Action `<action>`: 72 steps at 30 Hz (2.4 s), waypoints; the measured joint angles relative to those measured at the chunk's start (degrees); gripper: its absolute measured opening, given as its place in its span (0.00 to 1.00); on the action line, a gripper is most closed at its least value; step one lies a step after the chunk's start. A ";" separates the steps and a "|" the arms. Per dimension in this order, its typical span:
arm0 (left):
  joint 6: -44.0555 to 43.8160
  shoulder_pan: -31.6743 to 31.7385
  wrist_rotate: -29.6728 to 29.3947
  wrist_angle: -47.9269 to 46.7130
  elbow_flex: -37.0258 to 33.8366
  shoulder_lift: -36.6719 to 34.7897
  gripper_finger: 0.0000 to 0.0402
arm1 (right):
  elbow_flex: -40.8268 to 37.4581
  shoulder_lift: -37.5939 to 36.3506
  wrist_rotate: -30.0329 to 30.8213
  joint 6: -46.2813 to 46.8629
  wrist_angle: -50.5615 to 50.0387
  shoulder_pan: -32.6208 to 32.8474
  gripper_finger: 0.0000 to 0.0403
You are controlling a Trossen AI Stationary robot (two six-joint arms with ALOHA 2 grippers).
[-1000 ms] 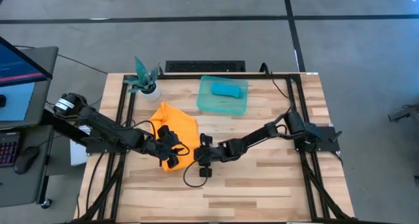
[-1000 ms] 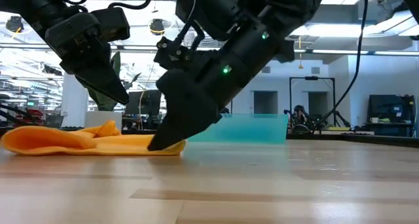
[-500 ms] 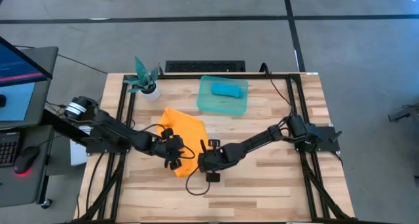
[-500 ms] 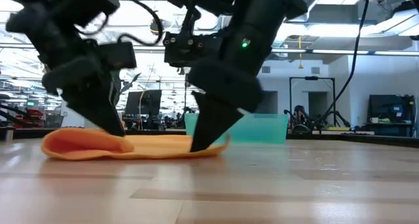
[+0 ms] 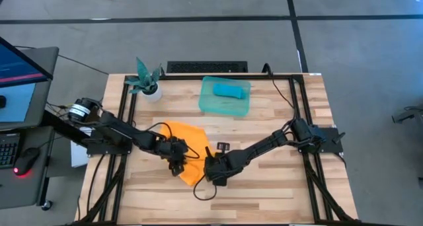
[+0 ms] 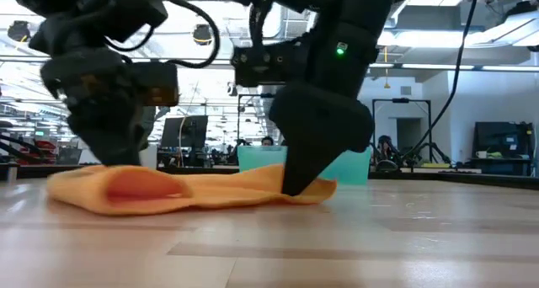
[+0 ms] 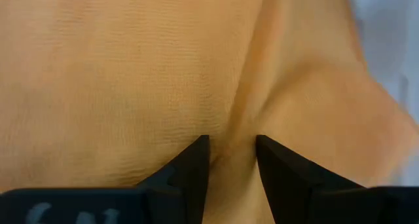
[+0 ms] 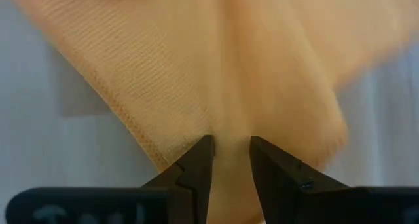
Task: Roll microfiber towels into tight, uniform cylinder then place into a basket
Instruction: Fold the yellow microfiber towel
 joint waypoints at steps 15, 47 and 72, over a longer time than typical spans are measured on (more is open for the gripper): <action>-9.26 -10.23 -1.86 -6.59 0.54 -1.32 0.30 | -0.65 0.02 3.69 7.54 -3.10 2.70 0.31; -14.71 -40.44 -33.08 -8.91 5.23 -7.67 0.10 | -0.81 -0.04 2.67 10.28 -2.88 2.87 0.31; -20.27 -26.65 -36.24 -6.15 -0.62 -7.73 0.11 | -0.78 -0.09 2.87 10.20 -2.74 1.71 0.31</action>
